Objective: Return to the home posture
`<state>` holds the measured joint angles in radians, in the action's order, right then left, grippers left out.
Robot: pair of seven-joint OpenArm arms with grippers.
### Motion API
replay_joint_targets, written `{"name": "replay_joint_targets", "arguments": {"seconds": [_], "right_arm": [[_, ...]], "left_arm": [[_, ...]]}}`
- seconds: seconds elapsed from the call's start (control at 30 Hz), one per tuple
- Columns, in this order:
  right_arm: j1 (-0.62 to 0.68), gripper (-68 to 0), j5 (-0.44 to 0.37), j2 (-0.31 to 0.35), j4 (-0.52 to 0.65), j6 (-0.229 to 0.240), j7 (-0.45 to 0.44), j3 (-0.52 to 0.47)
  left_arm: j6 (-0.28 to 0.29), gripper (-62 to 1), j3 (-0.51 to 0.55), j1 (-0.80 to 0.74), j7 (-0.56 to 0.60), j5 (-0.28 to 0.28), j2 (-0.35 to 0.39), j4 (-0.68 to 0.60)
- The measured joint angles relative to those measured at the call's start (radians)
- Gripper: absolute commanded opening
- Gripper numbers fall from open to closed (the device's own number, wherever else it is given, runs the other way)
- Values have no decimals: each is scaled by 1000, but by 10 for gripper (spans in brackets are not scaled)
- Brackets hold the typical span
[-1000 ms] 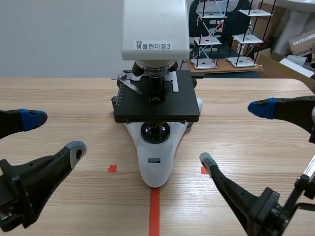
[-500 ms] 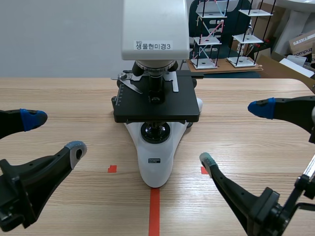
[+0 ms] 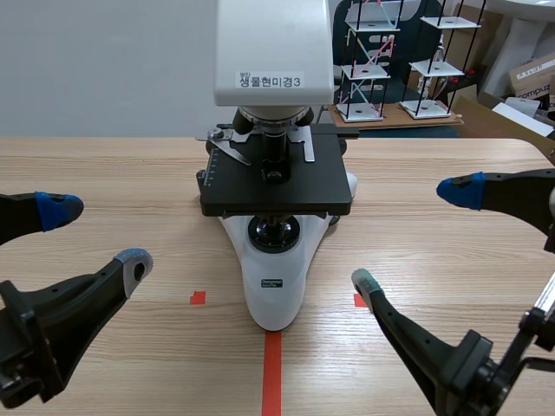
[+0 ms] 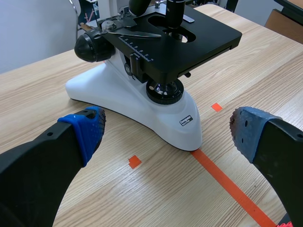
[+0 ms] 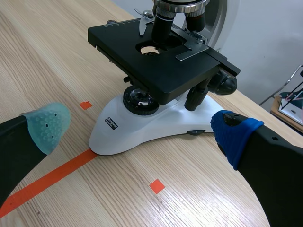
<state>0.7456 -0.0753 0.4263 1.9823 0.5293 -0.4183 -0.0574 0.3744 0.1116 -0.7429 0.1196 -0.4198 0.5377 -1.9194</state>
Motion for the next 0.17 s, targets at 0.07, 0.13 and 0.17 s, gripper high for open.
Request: {"name": "replay_joint_targets", "arguments": {"seconds": [0.07, 0.13, 0.17], "right_arm": [[0, 4, 0, 0, 0, 0, 0, 0], [0, 4, 0, 0, 0, 0, 0, 0], [0, 4, 0, 0, 0, 0, 0, 0]], "left_arm": [[0, -56, 0, 0, 0, 0, 0, 0], [0, -56, 0, 0, 0, 0, 0, 0], [0, -56, 0, 0, 0, 0, 0, 0]]}}
